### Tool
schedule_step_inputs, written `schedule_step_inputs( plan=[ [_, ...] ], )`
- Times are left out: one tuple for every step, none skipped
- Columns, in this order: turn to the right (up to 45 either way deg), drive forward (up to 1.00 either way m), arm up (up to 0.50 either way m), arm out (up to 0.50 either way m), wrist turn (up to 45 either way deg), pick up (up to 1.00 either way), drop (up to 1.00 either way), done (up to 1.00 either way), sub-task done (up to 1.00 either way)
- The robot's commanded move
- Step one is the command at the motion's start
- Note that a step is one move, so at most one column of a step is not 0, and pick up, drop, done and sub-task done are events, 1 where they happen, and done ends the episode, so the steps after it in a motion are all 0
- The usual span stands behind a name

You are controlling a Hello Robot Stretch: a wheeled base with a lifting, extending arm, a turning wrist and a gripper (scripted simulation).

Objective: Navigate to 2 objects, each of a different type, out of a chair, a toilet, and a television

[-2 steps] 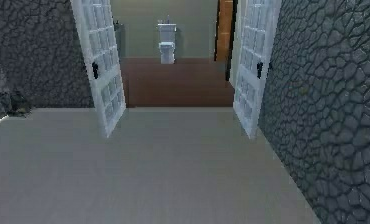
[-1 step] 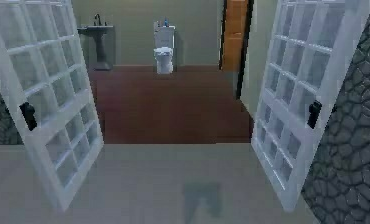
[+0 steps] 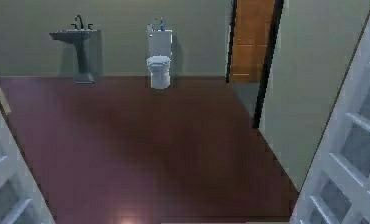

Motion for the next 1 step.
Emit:
schedule_step_inputs(
  plan=[
    [0.0,1.00,0.00,0.00,0.0,0.00,0.00,0.00,0.00]
  ],
)
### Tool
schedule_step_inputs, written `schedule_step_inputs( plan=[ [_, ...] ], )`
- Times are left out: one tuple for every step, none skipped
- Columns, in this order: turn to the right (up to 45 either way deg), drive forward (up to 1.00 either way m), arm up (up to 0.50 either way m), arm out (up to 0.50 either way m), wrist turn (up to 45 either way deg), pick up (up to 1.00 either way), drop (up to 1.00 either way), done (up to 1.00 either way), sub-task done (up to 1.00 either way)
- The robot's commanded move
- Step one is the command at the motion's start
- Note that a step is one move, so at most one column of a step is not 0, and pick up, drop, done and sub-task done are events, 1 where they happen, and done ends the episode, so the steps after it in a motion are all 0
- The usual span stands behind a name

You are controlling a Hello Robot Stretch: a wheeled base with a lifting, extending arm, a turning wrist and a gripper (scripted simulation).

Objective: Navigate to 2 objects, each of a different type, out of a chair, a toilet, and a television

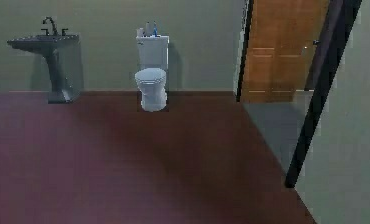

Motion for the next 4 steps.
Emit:
schedule_step_inputs(
  plan=[
    [0.0,1.00,0.00,0.00,0.0,0.00,0.00,0.00,0.00],
    [0.0,1.00,0.00,0.00,0.0,0.00,0.00,0.00,0.00],
    [-9.0,0.00,0.00,0.00,0.0,0.00,0.00,0.00,0.00],
    [0.0,0.15,0.00,0.00,0.0,0.00,0.00,0.00,0.00]
  ],
)
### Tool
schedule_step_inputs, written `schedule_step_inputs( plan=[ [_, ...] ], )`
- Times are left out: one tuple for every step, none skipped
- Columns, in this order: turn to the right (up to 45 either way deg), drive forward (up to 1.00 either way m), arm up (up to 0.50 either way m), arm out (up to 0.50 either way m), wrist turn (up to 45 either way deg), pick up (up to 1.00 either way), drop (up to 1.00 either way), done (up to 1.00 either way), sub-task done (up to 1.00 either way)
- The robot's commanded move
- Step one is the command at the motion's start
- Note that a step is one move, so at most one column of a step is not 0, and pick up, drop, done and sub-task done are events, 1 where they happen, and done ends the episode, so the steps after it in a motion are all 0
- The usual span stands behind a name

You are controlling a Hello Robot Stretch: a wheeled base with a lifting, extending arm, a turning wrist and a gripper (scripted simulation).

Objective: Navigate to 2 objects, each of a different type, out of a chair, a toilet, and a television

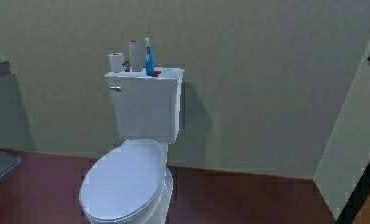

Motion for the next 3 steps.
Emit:
schedule_step_inputs(
  plan=[
    [-15.0,0.00,0.00,0.00,0.0,0.00,0.00,0.00,0.00],
    [0.0,0.00,0.00,0.00,0.0,0.00,0.00,0.00,1.00],
    [45.0,0.00,0.00,0.00,0.0,0.00,0.00,0.00,0.00]
  ],
)
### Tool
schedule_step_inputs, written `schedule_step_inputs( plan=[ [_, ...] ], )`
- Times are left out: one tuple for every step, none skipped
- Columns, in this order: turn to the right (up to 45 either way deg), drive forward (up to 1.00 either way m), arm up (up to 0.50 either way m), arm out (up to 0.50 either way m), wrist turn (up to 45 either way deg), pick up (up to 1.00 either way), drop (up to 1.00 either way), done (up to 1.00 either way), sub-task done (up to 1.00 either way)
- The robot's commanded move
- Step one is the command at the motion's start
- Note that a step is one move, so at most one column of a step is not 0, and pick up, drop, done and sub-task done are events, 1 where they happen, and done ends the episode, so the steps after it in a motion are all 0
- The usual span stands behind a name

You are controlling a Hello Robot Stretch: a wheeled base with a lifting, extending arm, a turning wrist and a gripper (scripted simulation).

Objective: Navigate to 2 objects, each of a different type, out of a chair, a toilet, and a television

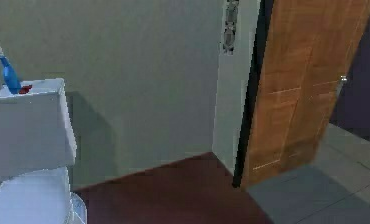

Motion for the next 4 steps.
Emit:
schedule_step_inputs(
  plan=[
    [45.0,0.00,0.00,0.00,0.0,0.00,0.00,0.00,0.00],
    [27.0,0.00,0.00,0.00,0.0,0.00,0.00,0.00,0.00],
    [0.0,1.00,0.00,0.00,0.0,0.00,0.00,0.00,0.00],
    [3.0,0.00,0.00,0.00,0.0,0.00,0.00,0.00,0.00]
  ],
)
